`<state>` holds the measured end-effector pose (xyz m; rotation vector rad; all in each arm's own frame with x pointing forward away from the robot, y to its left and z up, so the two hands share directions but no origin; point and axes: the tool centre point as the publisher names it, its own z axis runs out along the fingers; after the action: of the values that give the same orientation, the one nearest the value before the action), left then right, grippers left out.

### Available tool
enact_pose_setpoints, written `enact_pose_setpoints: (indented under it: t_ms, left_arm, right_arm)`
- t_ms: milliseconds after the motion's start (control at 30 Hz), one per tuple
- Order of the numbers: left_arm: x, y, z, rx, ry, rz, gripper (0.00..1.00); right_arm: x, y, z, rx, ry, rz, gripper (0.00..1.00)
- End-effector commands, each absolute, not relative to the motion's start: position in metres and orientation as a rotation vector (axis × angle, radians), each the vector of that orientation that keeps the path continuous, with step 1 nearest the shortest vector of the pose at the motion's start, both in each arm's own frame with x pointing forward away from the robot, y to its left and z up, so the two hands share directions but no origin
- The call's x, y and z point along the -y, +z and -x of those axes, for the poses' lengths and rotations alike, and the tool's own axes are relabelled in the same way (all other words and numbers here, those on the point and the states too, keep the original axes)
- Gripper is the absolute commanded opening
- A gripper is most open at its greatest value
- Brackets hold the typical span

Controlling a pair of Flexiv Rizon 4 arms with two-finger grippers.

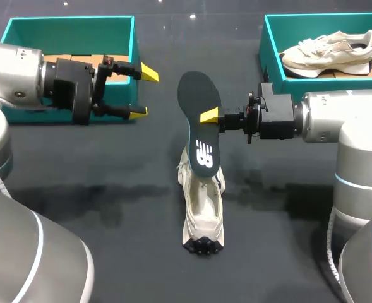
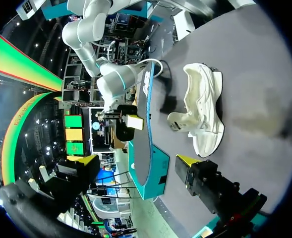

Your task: Take the shoe out of the shoebox, open the shoe tongue, remove and reinsert the insole, then place the shoe into the shoebox

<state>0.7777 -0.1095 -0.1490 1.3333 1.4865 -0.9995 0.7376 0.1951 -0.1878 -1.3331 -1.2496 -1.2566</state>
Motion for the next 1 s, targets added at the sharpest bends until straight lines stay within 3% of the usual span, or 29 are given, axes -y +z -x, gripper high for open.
enact_pose_setpoints:
  t_ms: [33,833,867,1000]
  left_arm:
    - [0.118,-0.160,-0.773,-1.437,-0.988,-1.276,1.00]
    - [0.147,-0.181,-0.782,-1.441,-1.098,-1.149,1.00]
    - [0.148,-0.182,-0.782,-1.441,-1.096,-1.147,0.92]
    - [0.154,-0.184,-0.780,-1.432,-1.107,-1.149,0.88]
  right_arm:
    - [-0.197,-0.188,-0.737,1.250,-1.256,1.337,0.00]
    - [-0.214,-0.188,-0.730,1.217,-1.252,1.335,0.00]
    - [-0.215,-0.188,-0.729,1.215,-1.252,1.336,0.00]
    - [-0.217,-0.189,-0.726,1.202,-1.257,1.336,0.00]
